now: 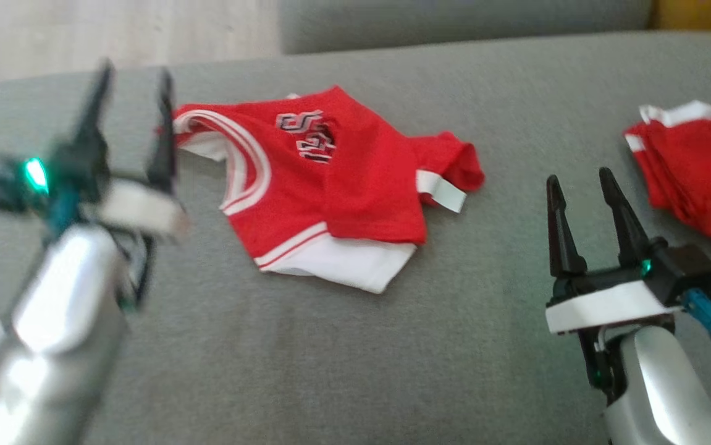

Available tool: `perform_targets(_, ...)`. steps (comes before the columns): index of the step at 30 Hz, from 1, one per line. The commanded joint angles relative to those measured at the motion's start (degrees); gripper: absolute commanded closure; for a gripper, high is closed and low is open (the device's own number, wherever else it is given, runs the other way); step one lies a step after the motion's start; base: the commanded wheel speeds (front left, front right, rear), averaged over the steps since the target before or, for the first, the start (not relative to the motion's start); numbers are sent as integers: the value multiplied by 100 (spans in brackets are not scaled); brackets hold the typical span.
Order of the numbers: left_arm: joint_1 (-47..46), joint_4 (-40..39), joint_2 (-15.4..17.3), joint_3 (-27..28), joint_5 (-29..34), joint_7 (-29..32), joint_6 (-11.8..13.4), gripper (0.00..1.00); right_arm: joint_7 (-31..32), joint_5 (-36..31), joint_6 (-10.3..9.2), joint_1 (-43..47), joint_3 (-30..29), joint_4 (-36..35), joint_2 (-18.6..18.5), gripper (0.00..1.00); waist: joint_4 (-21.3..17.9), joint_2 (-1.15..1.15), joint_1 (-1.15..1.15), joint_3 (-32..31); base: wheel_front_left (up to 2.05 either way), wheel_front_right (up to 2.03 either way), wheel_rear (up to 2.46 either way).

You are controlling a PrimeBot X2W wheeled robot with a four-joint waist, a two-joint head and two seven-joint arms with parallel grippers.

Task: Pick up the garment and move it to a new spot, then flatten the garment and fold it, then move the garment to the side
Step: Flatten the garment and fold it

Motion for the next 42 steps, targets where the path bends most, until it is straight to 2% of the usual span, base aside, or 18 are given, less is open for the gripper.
perform_targets(1,704,-871,-44,540,36,-28,119,0,-62,-56,20,81,107,-116,-10,0,396,0,1,-384,0,0,0)
perform_targets(4,1516,-1358,-354,790,72,-28,159,0,-62,-73,20,189,114,-72,-10,0,537,0,1,-520,0,0,0)
perform_targets(5,1516,-1358,-354,790,72,-28,159,0,-62,-73,20,189,114,-72,-10,0,537,0,1,-520,0,0,0)
perform_targets(10,2481,-1833,-792,1265,203,-29,116,0,-62,-82,20,301,136,-38,-10,0,667,0,1,-624,0,0,0)
perform_targets(19,2952,-1932,-1232,1686,714,-29,-266,0,-62,-158,20,309,231,58,-10,0,852,0,1,-575,0,0,0)
perform_targets(27,2817,-1760,-1483,1852,1018,-29,-568,0,141,312,20,-316,970,1471,-10,0,1010,0,1,-290,0,0,0)
perform_targets(35,2681,-1557,-1656,1927,1217,-29,-785,0,287,1389,20,-1114,1366,2818,-10,0,1177,0,1,-110,0,0,0)
perform_targets(42,2657,-1517,-1729,2046,1346,-29,-880,0,174,2094,20,-1465,1829,3496,-10,0,1207,0,1,-47,0,0,0)
